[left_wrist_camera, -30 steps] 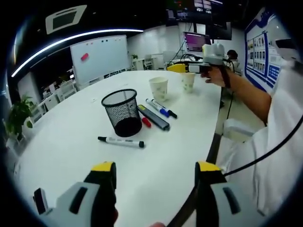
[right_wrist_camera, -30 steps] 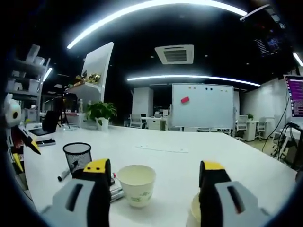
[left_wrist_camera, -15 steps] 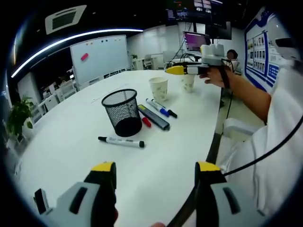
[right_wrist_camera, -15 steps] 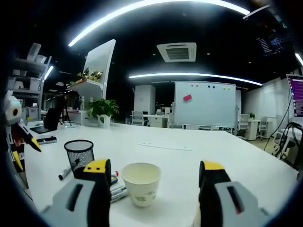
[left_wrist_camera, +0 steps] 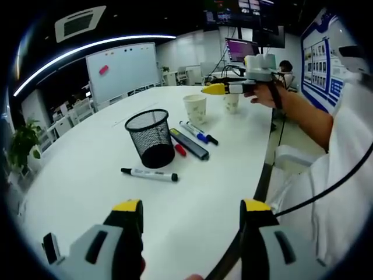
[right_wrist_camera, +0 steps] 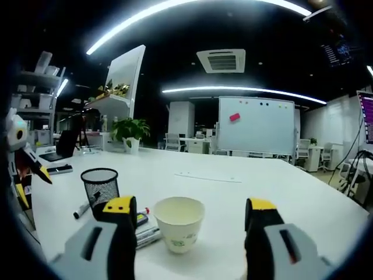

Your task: Place the scattered laser pointers and whiteboard markers into the pen holder and stack the scattered paper cups together

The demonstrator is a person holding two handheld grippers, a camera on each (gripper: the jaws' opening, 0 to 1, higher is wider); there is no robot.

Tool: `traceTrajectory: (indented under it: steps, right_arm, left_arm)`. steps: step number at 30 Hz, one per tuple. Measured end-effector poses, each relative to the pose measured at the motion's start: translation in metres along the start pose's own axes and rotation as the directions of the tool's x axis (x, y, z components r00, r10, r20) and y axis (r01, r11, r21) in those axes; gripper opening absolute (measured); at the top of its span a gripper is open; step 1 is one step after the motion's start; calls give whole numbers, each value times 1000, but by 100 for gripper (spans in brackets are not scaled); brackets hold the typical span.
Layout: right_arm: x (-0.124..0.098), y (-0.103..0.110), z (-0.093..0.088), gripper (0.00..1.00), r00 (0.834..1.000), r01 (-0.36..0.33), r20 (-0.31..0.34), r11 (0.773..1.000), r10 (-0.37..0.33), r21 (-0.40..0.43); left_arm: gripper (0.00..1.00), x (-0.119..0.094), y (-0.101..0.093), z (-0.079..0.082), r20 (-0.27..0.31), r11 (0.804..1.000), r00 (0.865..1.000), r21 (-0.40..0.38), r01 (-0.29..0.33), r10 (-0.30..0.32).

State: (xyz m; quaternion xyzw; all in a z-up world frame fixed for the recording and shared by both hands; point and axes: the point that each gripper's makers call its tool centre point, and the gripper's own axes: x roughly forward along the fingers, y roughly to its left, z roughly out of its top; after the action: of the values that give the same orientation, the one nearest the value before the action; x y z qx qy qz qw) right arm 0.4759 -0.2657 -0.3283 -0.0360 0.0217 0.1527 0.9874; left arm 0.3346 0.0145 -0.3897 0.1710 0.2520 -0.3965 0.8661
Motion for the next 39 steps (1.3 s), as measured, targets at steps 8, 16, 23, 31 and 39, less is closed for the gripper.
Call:
traceTrajectory:
  steps: [8, 16, 23, 31, 39]
  right_arm:
    - [1, 8, -4, 77, 1000, -23, -18, 1000, 23, -9]
    - [4, 14, -8, 78, 998, -45, -33, 999, 44, -17]
    - [4, 18, -10, 78, 998, -56, -35, 998, 56, -11]
    - [6, 23, -15, 79, 997, -61, -46, 998, 60, -15]
    - [8, 28, -19, 77, 996, -74, -53, 997, 74, -7]
  left_arm:
    - [68, 1, 0, 0, 2, 1000, 1000, 1, 0, 0]
    - [68, 1, -1, -1, 1, 1000, 1000, -2, 5, -5]
    - [68, 2, 0, -2, -3, 1000, 1000, -5, 4, -4]
    - [68, 2, -1, -2, 0, 1000, 1000, -8, 6, -6]
    - [68, 2, -1, -3, -1, 1000, 1000, -6, 8, -8]
